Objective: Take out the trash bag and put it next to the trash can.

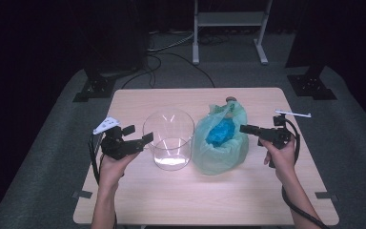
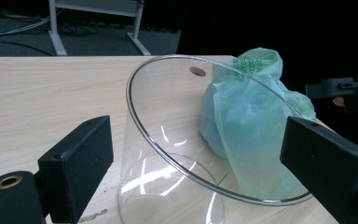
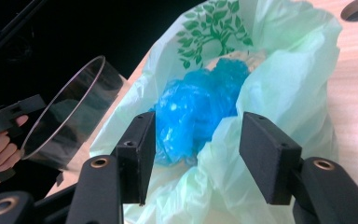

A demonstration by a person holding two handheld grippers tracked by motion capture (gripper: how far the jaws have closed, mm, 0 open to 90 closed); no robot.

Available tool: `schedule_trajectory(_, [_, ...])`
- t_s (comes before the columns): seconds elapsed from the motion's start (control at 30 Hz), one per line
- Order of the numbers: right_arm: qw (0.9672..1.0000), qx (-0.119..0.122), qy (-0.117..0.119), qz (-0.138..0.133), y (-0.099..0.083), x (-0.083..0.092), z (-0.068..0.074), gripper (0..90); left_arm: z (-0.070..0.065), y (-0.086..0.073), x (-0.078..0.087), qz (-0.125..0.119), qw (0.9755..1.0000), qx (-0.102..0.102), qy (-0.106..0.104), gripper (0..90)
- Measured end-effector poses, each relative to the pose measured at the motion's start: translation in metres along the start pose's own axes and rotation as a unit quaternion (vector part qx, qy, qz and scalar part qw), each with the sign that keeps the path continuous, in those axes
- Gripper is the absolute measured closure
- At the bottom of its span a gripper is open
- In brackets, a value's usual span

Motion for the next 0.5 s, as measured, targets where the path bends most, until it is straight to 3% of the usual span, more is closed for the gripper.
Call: schedule_trajectory(0.5, [0.9999, -0.005, -0.002, 0.009, -0.020, 0.011, -0.020, 44.6, 0.000, 0.000, 0.000, 0.000, 1.0000, 0.001, 0.001, 8.4])
Point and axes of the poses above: each handheld gripper's, and its own axes: x roughly backward along the jaws, y roughly out of its top, z roughly to its left, the point moved 9 cm from there along -x, roughly forward along the jaws, and after that the axes turned 14 degrees about -x, right-handed, at the moved point
